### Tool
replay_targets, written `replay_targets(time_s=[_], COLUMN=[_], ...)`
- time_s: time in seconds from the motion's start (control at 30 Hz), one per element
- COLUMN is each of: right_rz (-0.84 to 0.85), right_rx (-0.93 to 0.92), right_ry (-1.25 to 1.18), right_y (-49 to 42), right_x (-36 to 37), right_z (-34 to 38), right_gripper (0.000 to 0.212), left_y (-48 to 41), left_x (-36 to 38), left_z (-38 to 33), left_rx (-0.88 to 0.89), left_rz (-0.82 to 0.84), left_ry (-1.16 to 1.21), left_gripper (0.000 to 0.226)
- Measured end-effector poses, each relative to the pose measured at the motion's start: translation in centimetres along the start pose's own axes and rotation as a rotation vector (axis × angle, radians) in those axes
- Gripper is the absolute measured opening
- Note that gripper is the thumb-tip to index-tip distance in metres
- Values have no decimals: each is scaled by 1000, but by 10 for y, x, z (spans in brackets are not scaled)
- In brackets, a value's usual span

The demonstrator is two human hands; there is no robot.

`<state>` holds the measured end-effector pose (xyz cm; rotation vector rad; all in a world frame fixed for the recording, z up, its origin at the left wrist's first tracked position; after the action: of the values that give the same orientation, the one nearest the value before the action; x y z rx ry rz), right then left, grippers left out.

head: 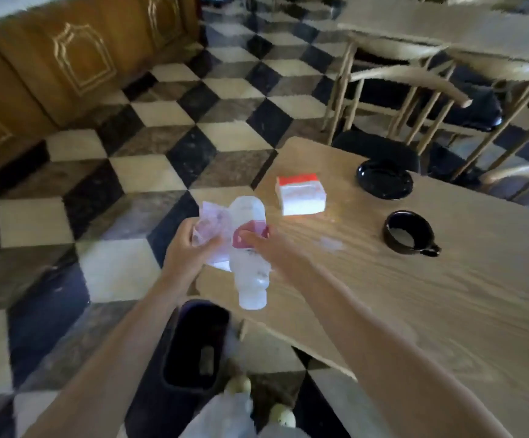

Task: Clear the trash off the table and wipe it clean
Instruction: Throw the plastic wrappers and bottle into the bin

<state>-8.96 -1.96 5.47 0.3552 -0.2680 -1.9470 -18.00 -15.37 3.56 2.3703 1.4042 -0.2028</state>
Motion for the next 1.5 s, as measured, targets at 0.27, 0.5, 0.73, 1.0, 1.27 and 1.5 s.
replay_targets(time_s=[0.27,0.5,0.73,1.0,1.27,1.5], right_rz=[386,364,176,139,220,454], right_rx=[174,390,644,590,457,523], right_ry=[120,219,354,590,670,259], right_y=[-26,-68,-126,-204,-228,-184], right_x=[152,241,273,307,323,320], right_z=[-47,-167,-340,-482,-534,-508], right_gripper=[38,64,82,77,68,54], left_y=[44,36,6,-4,-13,-22], left_x=[-104,-120,-83,-66,-68,-60], left_z=[112,244,404,534,588,580], left_rx=[-242,-465,-705,-789,-870,-929], left_rz=[-301,-322,-209,-292,-256,-215], left_ry=[-9,-2,18,116,321,516], left_gripper=[47,39,46,42,50,49])
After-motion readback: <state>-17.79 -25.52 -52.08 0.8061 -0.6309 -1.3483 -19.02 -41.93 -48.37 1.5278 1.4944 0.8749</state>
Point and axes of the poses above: each hand's wrist, its own y-axis away from the middle knuckle, its own x-axis out of the palm, z = x × y, the point moved 2 cm from there along -y, towards the middle knuckle, and after that the axes turned 4 degrees about -x, right-handed, at the moved point
